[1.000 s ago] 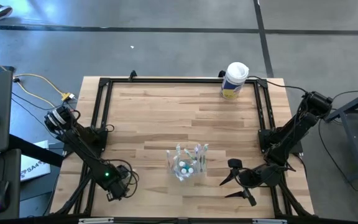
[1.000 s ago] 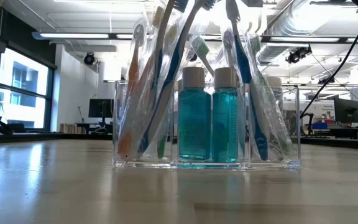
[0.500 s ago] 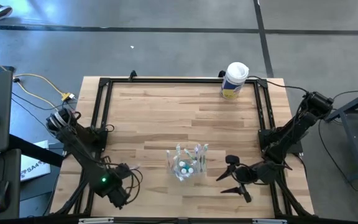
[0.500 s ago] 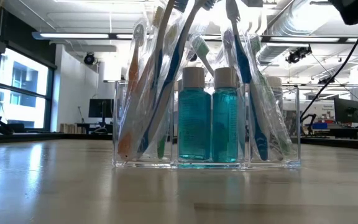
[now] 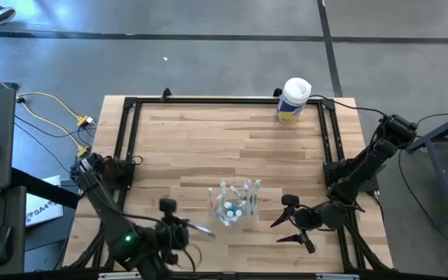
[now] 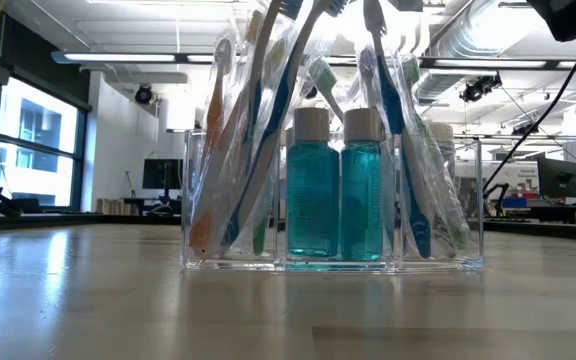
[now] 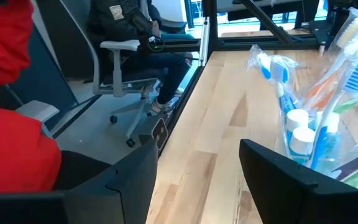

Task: Pick & Place toothbrushing station
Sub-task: Put the purple toothbrush into the transparent organizer

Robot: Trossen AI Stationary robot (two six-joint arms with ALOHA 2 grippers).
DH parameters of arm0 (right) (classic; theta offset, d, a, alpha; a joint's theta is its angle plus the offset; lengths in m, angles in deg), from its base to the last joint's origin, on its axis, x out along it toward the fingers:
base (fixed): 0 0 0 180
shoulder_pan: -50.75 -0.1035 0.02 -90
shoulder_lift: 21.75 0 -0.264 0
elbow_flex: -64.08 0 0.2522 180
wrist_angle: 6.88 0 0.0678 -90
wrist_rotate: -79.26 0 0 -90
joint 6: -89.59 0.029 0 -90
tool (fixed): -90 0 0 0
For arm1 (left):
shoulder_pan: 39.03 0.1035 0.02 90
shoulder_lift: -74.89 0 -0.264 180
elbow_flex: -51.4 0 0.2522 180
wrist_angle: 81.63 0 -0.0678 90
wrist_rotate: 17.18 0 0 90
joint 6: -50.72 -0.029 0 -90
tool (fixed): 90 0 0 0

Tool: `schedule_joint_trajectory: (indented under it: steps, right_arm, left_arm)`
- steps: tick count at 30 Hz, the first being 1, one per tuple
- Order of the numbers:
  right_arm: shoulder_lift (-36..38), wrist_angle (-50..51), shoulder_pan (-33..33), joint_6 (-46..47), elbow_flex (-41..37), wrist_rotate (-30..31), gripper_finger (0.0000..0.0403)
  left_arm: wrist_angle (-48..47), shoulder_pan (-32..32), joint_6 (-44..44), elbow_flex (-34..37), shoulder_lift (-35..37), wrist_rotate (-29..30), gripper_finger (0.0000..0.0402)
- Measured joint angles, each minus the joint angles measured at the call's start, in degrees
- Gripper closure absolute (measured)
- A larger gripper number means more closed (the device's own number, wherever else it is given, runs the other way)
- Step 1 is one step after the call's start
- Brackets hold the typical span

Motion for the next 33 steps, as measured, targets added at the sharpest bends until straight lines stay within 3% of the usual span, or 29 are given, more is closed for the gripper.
schedule_joint_trajectory:
  steps: [4, 8, 12, 15, 21, 33]
  right_arm:
    - [0.0, -0.2, 0.0, 0.3, 0.0, -1.5, 0.0182]
    - [0.0, -5.6, 0.1, 2.8, 0.0, -7.7, 0.0182]
    - [0.0, -12.5, 0.0, 5.8, 0.0, -12.8, 0.0182]
    - [0.0, -15.5, 0.1, 7.3, 0.0, -14.3, 0.0182]
    - [0.0, -17.0, 1.4, 10.8, 0.0, -14.6, 0.0182]
    - [0.0, -17.3, 9.0, 15.1, 0.0, -14.5, 0.0182]
  left_arm:
    - [12.5, -0.4, -20.3, -4.4, -1.3, 9.4, 0.0389]
    - [27.3, -0.8, -49.9, -4.5, -2.4, 13.4, 0.0389]
    - [35.4, 0.1, -76.4, -4.5, -5.0, 20.0, 0.0389]
    - [39.0, 1.3, -91.5, -4.4, -7.4, 25.1, 0.0389]
    - [48.6, 6.0, -111.5, -4.5, -12.0, 33.0, 0.0374]
    - [50.1, 12.0, -115.6, -4.5, -14.7, 32.2, 0.0385]
